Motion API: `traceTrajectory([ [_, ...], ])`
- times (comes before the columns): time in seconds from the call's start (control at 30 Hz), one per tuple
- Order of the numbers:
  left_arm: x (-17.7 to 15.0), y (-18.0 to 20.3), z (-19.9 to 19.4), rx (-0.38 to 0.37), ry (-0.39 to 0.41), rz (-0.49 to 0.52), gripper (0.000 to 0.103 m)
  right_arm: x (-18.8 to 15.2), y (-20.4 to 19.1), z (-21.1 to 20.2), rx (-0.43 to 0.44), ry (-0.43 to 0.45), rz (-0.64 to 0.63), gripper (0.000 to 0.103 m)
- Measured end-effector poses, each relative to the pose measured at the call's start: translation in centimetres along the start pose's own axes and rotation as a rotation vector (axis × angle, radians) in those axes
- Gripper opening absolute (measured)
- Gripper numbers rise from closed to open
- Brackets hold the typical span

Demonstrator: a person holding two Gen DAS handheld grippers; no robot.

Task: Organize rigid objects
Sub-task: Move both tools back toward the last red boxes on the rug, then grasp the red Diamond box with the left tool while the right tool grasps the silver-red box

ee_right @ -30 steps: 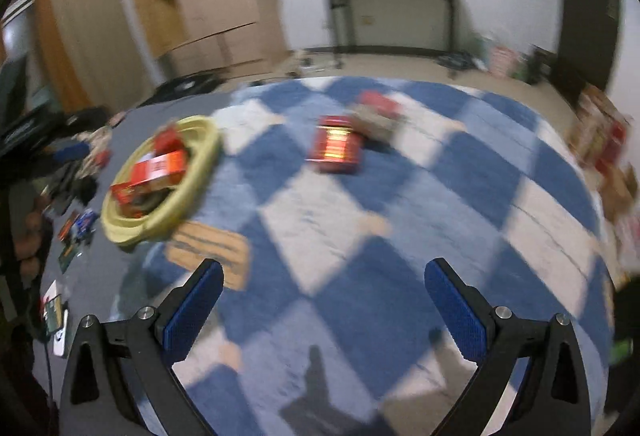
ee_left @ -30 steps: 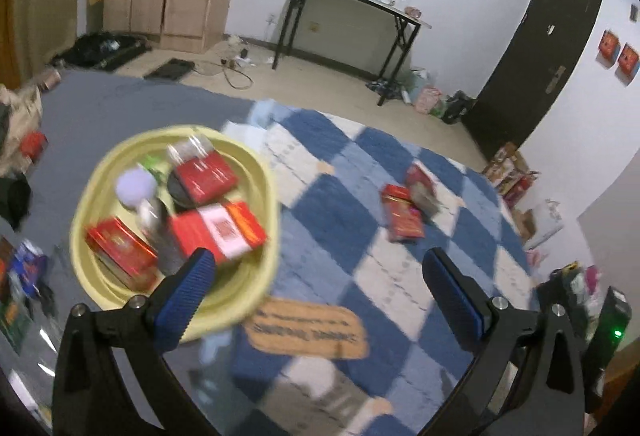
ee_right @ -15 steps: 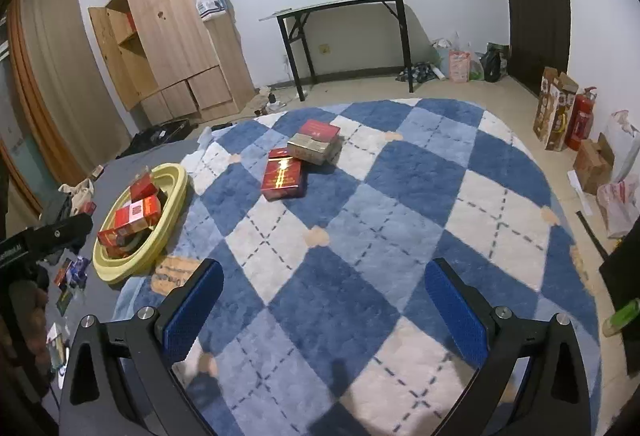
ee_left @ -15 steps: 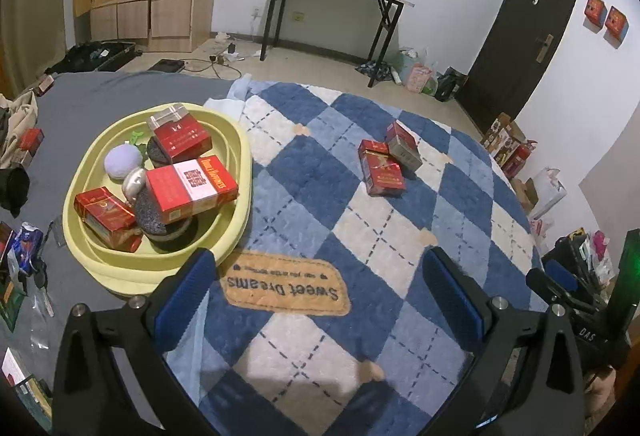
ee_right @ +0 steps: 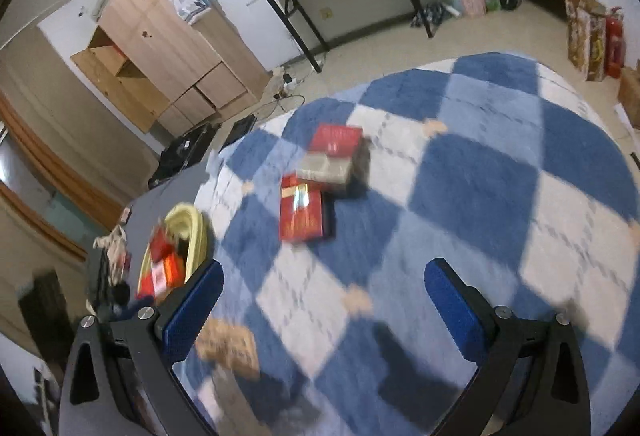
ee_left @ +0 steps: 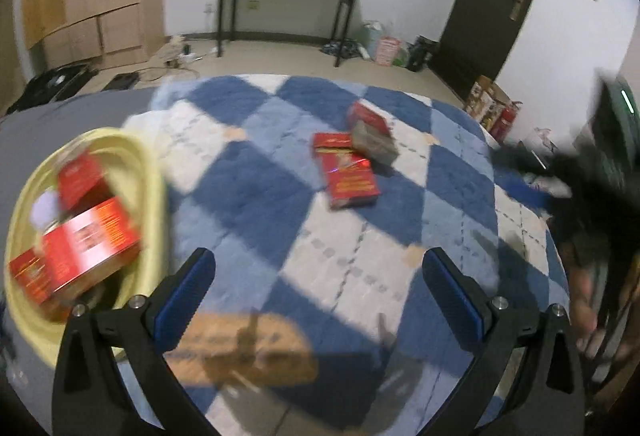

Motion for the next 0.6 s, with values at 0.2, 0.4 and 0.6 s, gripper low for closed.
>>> traceTrajectory([
  [0.2, 2.6, 2.0, 8.1, -0.069, -0.056, 0.017, 0.103, 7.8, -0.6, 8.7, -0.031, -0.154, 0.031, 0.103],
  [0.4, 4.0, 2.2, 12.7, -0.092, -0.071, 0.031, 0.103, 11.8, 1.2, 16.2, -0.103, -0.278, 0.077, 0.103],
  [0.6, 3.6, 1.4, 15.0, -0.099, -0.074, 0.003, 0.101, 12.8, 1.6, 20.4, -0.12, -0.361, 0.027, 0.102],
])
Point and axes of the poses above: each gripper's, at about its wrist camera, not at the fingertips, and z roughly the way its jaws point, y to its right, x to its top, the point moved 2 cm from there along z, roughly the way its jaws point, and after that the axes turned 4 degrees about z, right-handed, at the moved point
